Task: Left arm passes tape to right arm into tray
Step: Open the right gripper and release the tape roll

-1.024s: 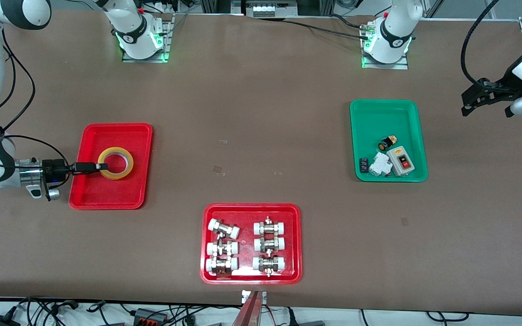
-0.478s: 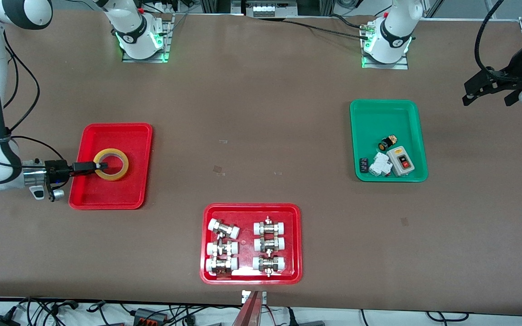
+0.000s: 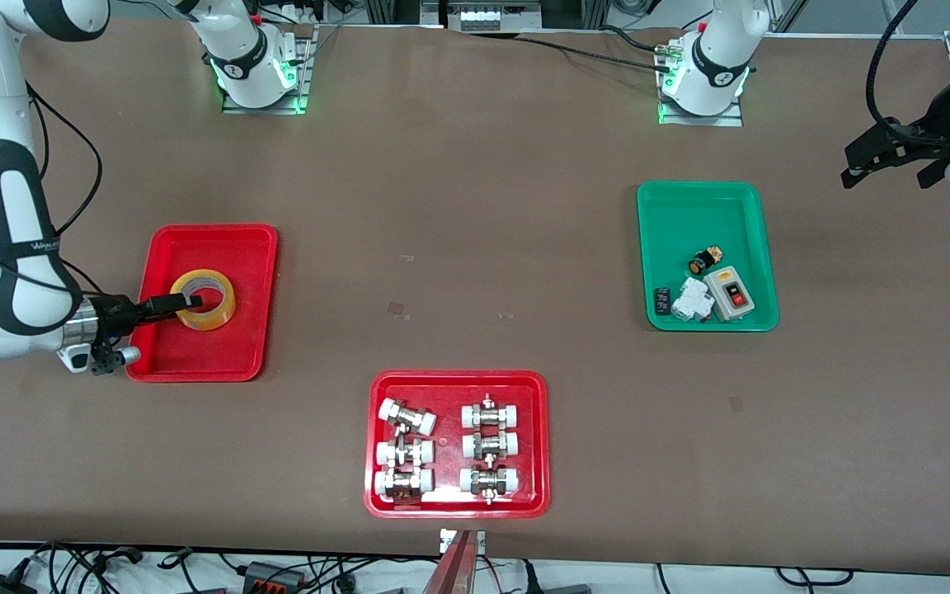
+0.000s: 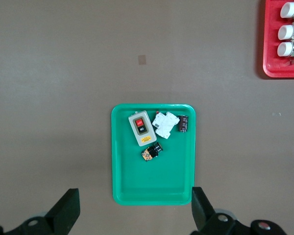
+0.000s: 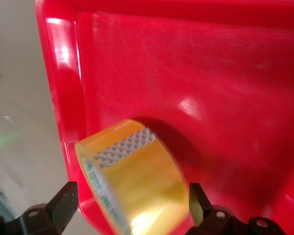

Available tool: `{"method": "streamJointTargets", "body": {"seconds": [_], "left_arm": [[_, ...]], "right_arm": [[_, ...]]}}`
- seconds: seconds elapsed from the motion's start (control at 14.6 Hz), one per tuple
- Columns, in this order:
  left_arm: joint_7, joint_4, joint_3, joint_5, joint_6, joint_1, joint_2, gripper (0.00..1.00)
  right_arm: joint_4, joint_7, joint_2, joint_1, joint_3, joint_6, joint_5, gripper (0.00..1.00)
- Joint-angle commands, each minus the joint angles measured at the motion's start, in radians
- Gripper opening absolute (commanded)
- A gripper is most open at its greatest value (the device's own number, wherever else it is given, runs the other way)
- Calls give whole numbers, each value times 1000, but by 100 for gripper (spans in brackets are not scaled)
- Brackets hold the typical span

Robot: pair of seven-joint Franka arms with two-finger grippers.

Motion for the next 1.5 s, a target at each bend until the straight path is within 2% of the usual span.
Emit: {"method": "streamJointTargets", "body": {"seconds": [0.0, 0.41, 0.55, 0.68, 0.82, 1.02, 1.23, 1.43], "left_arm": [[-2, 11, 47, -11, -22, -46, -7, 100], [0, 18, 36, -11, -25, -30, 9, 100], [0, 27, 36, -12, -26, -28, 19, 100], [-2, 29, 35, -12, -23, -29, 21, 100], [-8, 30, 33, -11, -25, -33, 21, 100], [-11, 32, 33, -11, -25, -33, 21, 100], [-16, 49, 24, -12, -28, -43, 26, 100], [-16, 128, 15, -12, -57, -45, 97, 100]], "right_arm": [[-50, 199, -150, 55, 2, -23, -124, 100], [16, 404, -329, 142, 6, -79, -313, 100], [51, 412, -366, 169, 9, -107, -374, 100], [132, 396, -371, 175, 12, -179, -410, 100], [215, 410, -362, 166, 12, -257, -392, 100], [221, 537, -374, 163, -8, -273, -286, 100], [240, 577, -374, 164, -5, -235, -292, 100], [264, 560, -377, 170, -10, -222, -292, 100]]}}
